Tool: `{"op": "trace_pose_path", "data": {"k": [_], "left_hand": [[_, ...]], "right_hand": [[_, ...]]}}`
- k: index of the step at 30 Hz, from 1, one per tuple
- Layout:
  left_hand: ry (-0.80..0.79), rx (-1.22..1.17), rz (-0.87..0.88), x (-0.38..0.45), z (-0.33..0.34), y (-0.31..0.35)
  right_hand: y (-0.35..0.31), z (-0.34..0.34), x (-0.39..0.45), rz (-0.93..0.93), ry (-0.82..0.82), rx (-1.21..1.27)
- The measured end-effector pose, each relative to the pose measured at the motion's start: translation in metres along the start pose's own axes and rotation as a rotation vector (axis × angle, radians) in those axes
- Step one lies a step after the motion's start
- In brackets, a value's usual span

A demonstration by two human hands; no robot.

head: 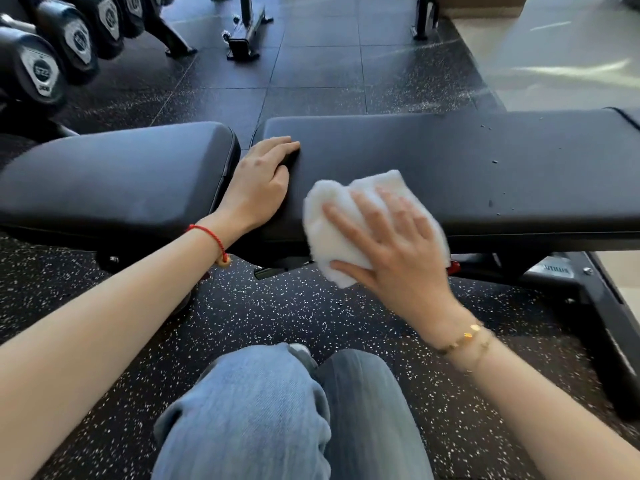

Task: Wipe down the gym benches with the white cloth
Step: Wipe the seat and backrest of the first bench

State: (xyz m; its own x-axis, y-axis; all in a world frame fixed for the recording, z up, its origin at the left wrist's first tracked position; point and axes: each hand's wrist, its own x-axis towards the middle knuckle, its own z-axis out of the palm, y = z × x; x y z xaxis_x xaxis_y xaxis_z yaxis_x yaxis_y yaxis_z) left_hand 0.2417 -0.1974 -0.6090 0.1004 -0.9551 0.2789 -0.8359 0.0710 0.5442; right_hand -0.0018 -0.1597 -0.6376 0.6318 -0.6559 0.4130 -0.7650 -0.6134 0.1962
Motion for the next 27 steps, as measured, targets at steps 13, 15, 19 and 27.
{"op": "trace_pose_path", "data": {"k": [13,15,19,27], "left_hand": [[0.035,0.035,-0.005,-0.003,-0.001,0.008],[0.019,0.043,0.0,-0.005,-0.002,0.009],[-0.01,0.126,0.025,-0.004,-0.004,0.013],[0.017,0.25,-0.022,0.016,0.014,0.039]], "right_hand": [[0.027,-0.009,0.072,0.158,-0.37,0.219],[0.04,-0.015,0.049,0.108,-0.344,0.238],[0.101,-0.024,0.02,0.089,-0.307,0.131],[0.09,0.011,0.114,0.188,-0.447,0.038]]}}
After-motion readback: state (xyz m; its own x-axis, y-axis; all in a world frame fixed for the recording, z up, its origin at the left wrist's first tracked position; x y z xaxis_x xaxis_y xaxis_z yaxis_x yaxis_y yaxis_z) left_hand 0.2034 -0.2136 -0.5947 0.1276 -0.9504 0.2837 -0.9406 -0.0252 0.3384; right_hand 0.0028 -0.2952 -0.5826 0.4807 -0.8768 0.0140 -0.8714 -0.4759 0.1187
